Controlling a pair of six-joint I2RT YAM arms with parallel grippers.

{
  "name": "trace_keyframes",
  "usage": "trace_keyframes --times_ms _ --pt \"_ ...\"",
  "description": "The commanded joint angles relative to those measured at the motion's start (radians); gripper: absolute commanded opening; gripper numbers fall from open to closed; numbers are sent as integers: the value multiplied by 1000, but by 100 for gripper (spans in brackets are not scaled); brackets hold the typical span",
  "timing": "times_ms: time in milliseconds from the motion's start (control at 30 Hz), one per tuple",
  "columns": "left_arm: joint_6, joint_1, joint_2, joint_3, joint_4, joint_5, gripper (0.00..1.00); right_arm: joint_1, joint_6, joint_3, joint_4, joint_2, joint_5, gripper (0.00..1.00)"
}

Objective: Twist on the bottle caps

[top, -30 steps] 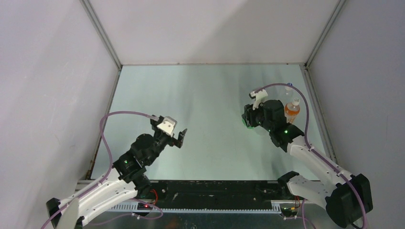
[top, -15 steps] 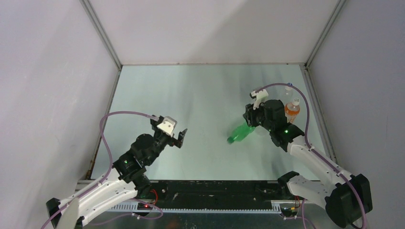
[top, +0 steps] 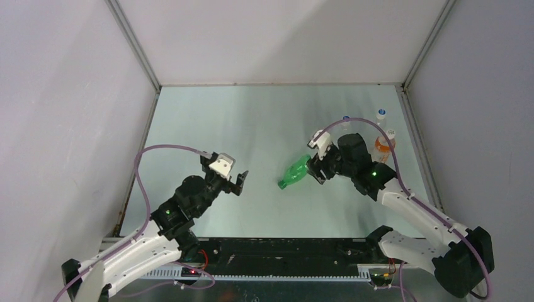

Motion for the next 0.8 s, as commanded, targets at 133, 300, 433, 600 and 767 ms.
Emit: trace_keyframes --times_ms 133,300,433,600,767 --pt "-148 23 122 65 -34 9 100 80 -406 134 -160 121 -169 70" --pt "-267 90 151 78 -75 67 100 111 -527 200 -162 237 -167 71" --pt "-374 159 175 67 -94 149 100 138 -635 261 -156 366 -131 72" --pt "-537 267 218 49 -108 297 100 138 -765 343 -177 519 -85 73" --pt "-608 284 239 52 -109 386 100 139 -821 387 -180 636 -58 74"
